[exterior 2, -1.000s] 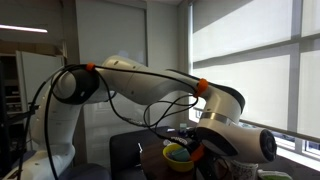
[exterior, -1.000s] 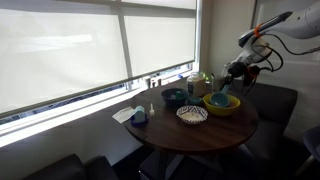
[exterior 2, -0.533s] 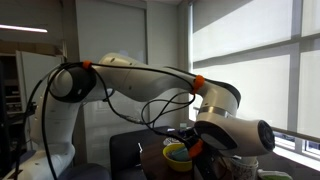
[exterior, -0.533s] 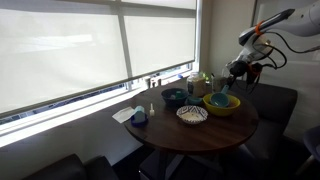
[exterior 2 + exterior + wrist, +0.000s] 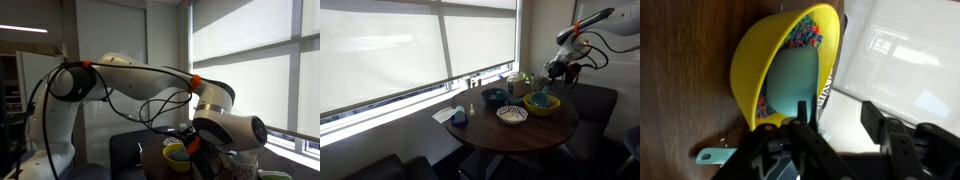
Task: Remove the blue ladle from the yellow bowl and put it in the white plate
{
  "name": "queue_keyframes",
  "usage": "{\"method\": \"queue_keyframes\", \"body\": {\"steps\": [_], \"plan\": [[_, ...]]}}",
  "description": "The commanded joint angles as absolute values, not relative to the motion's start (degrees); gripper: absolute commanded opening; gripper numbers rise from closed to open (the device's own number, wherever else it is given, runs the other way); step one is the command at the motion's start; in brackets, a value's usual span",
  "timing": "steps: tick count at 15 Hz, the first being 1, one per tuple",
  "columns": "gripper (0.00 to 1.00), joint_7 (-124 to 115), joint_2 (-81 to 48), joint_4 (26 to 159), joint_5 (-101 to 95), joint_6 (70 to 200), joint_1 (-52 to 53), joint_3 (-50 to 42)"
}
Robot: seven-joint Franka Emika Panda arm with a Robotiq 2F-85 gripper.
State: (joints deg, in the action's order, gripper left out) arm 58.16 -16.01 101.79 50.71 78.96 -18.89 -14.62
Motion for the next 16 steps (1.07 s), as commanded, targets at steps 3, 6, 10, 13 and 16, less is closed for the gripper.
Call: {"method": "queue_keyframes", "body": {"steps": [3, 6, 10, 13, 16], "plan": [[0.68, 57.63, -13.82, 103.92, 46.88, 83.67, -17.52, -13.71], [0.61, 57.63, -13.25, 104.42, 46.4, 86.23, -17.26, -13.47], [0.21, 56.49, -12.86, 104.57, 46.13, 86.8, -17.26, -13.22], [0.18, 55.75, -12.29, 105.19, 45.69, 86.82, -17.23, -13.23], [0.22, 54.88, -11.65, 106.7, 46.14, 87.38, -17.26, -13.2]]}}
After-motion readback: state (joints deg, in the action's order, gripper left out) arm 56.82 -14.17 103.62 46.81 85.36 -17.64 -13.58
